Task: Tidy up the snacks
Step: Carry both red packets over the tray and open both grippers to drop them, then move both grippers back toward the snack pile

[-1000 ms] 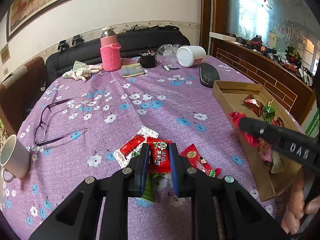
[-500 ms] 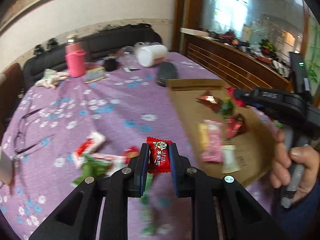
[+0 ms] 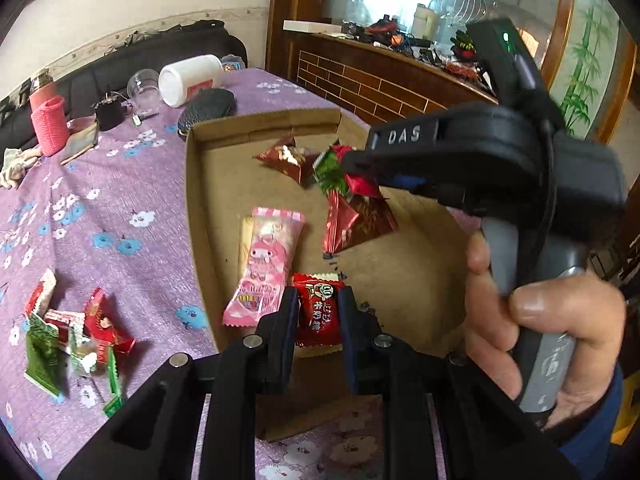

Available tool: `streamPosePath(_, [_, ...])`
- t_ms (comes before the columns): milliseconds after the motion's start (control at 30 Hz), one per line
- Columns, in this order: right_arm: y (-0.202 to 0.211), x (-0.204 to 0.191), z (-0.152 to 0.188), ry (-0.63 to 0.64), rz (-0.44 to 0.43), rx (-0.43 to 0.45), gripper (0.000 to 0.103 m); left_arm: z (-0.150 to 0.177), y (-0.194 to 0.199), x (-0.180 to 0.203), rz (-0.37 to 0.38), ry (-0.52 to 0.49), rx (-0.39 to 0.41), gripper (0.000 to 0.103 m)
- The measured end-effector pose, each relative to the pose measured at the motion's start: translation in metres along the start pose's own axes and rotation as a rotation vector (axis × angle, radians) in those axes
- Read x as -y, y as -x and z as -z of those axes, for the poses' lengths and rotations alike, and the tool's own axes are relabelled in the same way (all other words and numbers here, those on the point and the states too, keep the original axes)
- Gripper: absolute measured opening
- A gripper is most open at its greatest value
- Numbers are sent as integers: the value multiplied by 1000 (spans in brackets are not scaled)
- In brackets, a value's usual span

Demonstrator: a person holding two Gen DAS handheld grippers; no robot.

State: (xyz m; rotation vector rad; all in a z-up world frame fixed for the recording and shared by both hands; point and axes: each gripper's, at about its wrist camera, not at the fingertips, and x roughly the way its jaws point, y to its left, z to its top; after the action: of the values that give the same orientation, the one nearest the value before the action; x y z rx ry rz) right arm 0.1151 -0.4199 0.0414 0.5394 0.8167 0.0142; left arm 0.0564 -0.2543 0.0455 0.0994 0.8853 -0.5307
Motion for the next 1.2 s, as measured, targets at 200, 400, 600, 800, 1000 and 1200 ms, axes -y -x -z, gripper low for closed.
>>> streamPosePath(200, [-5,-3,2,13,0,-21,22,5,-8,-7,5,15,-14,19])
streamPosePath(400, [-5,-9,5,34,2,-27,23,6,-2,-3,-14,-9,13,19])
streamPosePath(600, [-3,-9,4,29,8,-18,29,7,2,1,-17,-19,21,31])
streamPosePath(800, [6,-8,3,21,0,28,29,4,13,-1,-20,-12,37,31])
streamPosePath(1000, [11,-12,3,26,-20,66,29,1,26,-7,-32,4,38,32])
streamPosePath(1200, [17,-28,8,85,-89,98,33,0,41,-28,-61,50,29,32])
